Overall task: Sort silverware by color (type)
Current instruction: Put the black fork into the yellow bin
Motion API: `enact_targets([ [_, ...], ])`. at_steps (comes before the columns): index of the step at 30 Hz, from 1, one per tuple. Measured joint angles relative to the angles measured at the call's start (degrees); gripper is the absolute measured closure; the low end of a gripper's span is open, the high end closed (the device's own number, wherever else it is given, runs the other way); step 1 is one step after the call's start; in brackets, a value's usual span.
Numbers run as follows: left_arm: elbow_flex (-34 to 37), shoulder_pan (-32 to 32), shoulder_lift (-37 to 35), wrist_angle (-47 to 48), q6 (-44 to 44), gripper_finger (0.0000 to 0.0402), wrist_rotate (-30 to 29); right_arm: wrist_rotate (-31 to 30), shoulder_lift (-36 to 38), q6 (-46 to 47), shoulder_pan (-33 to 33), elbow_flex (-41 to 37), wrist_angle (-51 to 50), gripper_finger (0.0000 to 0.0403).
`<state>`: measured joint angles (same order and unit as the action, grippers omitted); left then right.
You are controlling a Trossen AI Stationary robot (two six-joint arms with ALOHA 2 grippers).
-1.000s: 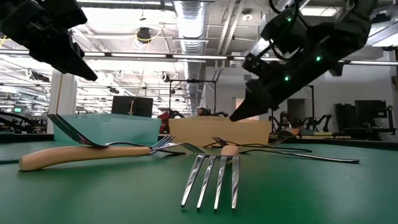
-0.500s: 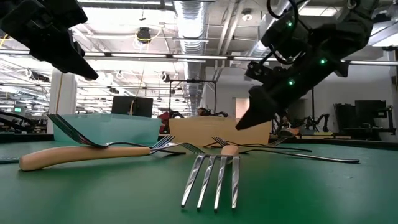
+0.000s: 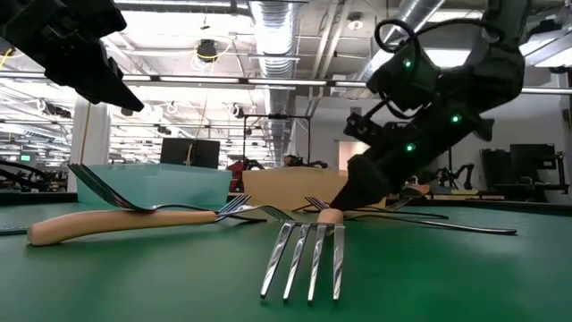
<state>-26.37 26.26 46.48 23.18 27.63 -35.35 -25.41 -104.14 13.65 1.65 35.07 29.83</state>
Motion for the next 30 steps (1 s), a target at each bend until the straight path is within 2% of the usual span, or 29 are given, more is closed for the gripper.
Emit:
enact_targets([
  [8, 0.0, 0.0, 0.0, 0.0, -0.01, 0.0377, 0.0, 0.94, -3.69, 2.73, -0.67, 0.18, 4.04, 0.0182],
  [20, 0.0, 0.0, 0.0, -0.02, -0.01, 0.0377, 0.0, 2.53, -3.75, 7.17, -0.68, 0.26, 0.74, 0.029],
  [30, 0.0, 0.0, 0.01, -0.02, 0.02, 0.0377, 0.0, 2.67, -3.82, 7.1, 0.19, 0.15, 0.92, 0.036],
])
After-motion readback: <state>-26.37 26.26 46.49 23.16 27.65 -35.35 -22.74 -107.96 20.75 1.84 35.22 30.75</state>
